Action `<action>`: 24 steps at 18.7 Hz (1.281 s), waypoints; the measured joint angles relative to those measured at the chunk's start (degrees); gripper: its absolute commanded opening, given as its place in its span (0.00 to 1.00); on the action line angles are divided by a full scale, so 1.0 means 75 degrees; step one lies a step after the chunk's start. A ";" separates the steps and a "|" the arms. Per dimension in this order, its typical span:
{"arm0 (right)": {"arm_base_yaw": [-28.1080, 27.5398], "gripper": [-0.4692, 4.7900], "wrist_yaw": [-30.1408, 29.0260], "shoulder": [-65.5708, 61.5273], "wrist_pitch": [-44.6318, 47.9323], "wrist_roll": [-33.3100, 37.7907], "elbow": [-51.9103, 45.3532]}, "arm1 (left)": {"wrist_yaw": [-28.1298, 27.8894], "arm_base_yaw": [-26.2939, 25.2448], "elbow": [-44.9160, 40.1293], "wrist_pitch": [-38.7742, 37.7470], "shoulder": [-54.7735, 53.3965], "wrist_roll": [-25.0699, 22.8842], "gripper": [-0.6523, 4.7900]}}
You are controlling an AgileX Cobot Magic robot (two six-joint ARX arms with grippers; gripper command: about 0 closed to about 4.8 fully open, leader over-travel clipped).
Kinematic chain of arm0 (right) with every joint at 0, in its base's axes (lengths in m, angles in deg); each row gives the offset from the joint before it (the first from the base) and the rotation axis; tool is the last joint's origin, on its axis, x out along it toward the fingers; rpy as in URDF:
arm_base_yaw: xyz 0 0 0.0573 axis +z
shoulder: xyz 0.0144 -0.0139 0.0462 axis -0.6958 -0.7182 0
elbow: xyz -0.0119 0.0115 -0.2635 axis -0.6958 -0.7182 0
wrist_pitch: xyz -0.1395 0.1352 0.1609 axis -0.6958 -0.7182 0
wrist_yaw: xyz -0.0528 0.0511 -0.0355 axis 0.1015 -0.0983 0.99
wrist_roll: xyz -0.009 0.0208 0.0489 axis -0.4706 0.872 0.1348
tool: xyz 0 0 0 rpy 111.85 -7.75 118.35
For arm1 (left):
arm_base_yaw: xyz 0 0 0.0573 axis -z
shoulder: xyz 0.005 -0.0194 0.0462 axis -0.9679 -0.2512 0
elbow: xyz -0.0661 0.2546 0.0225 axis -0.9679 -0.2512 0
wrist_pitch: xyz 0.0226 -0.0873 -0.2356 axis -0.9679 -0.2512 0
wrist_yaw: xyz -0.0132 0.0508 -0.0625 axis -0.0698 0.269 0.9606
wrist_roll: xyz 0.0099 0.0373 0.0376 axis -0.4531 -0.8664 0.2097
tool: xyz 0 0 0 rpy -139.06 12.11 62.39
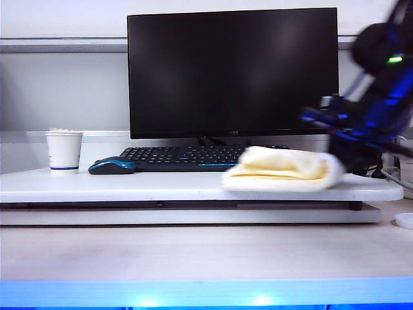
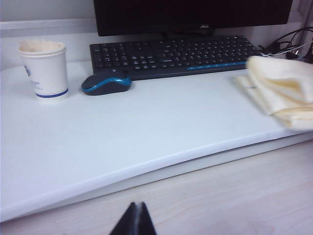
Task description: Wipe the tabletop with a clean cloth to remove dust and stains.
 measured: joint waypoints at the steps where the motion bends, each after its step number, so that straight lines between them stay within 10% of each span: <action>1: -0.0055 0.07 0.0047 0.0067 -0.0082 -0.0146 -0.0012 | 0.0000 0.0000 0.0000 0.0003 0.0000 0.0000 0.11; 19: 0.3608 0.10 0.0443 -0.3171 0.0600 0.0921 0.3620 | 0.0003 0.0000 0.0000 0.0006 0.0000 0.0003 0.11; 22: 0.3518 0.81 0.0361 -0.3147 0.0516 0.0968 0.3620 | 0.0003 0.0000 0.0000 0.0003 0.0000 0.0003 0.11; 24: 0.3459 0.87 0.0367 -0.2987 0.0254 0.0970 0.3611 | 0.0003 0.0000 0.0000 0.0000 0.0000 0.0003 0.11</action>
